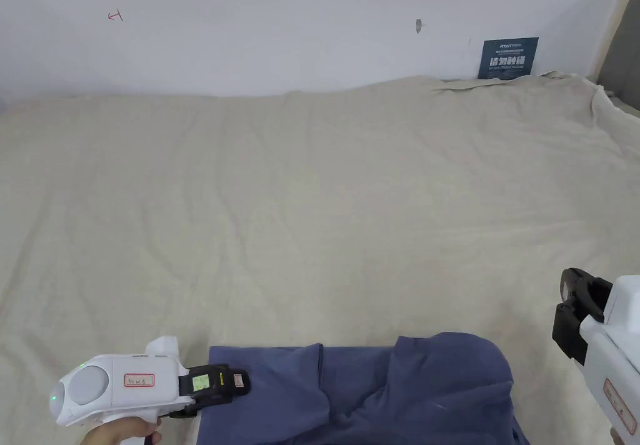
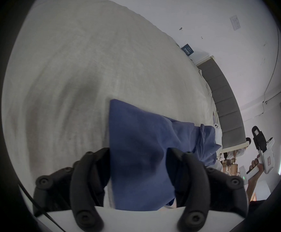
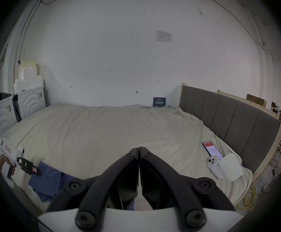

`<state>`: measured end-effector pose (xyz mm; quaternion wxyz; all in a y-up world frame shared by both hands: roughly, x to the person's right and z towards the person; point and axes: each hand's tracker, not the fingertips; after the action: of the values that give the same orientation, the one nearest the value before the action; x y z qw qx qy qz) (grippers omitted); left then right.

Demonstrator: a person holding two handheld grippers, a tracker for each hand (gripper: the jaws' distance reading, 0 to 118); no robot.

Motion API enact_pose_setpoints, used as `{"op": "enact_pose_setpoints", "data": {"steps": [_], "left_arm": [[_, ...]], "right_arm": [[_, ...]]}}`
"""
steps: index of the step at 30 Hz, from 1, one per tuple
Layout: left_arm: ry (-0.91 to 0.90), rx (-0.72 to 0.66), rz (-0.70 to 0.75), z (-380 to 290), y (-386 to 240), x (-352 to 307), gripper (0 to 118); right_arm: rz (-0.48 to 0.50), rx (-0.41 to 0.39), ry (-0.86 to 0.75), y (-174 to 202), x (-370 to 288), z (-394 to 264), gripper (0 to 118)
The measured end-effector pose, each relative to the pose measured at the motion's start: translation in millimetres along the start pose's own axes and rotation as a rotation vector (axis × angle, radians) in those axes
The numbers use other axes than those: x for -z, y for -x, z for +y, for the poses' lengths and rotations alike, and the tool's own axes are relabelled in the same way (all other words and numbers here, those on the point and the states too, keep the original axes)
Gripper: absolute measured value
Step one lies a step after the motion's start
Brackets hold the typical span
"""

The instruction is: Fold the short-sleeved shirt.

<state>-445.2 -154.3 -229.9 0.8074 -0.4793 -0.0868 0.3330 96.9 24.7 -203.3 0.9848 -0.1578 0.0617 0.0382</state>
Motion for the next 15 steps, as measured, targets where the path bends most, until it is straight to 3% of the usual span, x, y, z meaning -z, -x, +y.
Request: {"op": "enact_pose_setpoints", "data": {"steps": [2,4,15], "left_arm": [[0.018,0.032,0.03,-4,-8,4,51],[0.02,0.041,0.041,-3,-8,5,22],[-0.015,0.121,0.099,-12,-48,-28,11]], "right_arm": [[-0.001,0.004,0.0,-1,0,0,0],[0.0,0.003,-0.001,-1,-1,0,0],[0.003,0.011,-0.016,-4,-1,6,1]]}}
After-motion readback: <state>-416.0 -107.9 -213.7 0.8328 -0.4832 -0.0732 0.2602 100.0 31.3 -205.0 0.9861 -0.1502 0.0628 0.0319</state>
